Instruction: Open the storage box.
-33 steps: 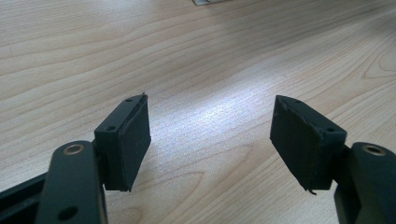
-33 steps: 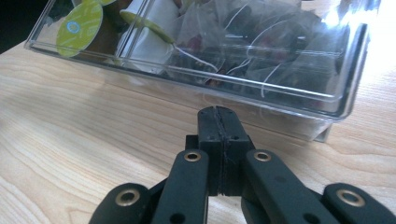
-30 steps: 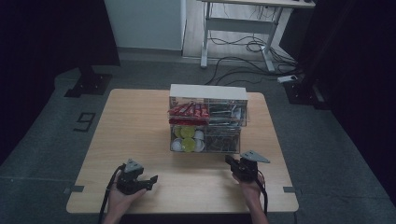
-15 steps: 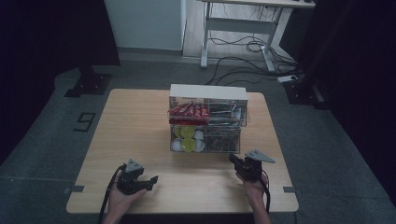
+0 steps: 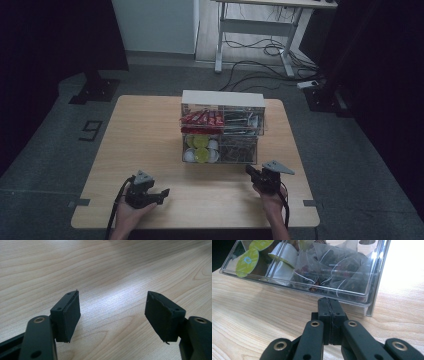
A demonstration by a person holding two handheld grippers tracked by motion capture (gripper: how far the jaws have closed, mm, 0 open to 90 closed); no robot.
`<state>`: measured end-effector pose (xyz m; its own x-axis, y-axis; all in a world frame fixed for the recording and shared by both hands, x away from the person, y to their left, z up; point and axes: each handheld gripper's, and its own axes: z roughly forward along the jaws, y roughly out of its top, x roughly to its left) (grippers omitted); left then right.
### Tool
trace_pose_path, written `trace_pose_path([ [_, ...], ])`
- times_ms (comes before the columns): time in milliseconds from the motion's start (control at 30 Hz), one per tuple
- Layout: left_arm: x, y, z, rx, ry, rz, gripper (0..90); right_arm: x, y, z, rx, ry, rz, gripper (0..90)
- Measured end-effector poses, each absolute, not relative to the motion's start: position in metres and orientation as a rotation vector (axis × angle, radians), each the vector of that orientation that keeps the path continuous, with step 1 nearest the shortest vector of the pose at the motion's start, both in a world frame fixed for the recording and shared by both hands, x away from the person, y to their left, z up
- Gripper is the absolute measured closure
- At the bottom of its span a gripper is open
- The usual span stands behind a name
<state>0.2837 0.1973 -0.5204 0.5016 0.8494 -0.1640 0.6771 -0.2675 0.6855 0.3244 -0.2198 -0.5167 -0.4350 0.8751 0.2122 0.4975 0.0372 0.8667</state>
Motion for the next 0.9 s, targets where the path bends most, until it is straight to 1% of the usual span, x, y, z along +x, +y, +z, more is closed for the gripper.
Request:
trace_pose_path([
  [467,0.284,0.2,-0.518,2.021,1.251,0.313,28.7,0.323,-0.218,-0.512,1.371,1.943,1.38,89.1],
  [900,0.282,0.2,-0.517,2.018,1.248,0.316,28.7,0.321,-0.216,-0.499,1.337,1.915,1.412,89.1],
])
